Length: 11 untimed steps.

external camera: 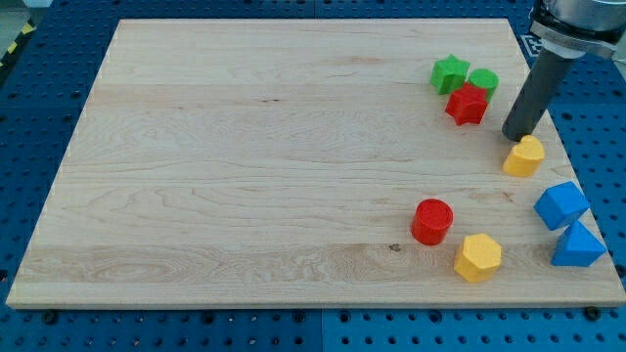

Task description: Push the blue cube left a bit

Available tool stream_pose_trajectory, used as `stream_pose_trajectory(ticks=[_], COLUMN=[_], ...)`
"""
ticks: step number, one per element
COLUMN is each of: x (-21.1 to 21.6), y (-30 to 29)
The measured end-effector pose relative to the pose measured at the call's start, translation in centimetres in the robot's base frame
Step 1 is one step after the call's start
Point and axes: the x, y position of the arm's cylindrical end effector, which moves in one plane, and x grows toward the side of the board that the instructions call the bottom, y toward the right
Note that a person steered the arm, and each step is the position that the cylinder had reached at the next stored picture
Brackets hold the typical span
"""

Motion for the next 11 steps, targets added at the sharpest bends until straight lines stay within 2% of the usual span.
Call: stream_pose_trajectory(ticks=[2, 4, 5, 6, 11], x=[1.6, 2.4, 6.3, 10.6, 10.6], y=[0.0, 7.2, 8.2, 8.2, 3.0])
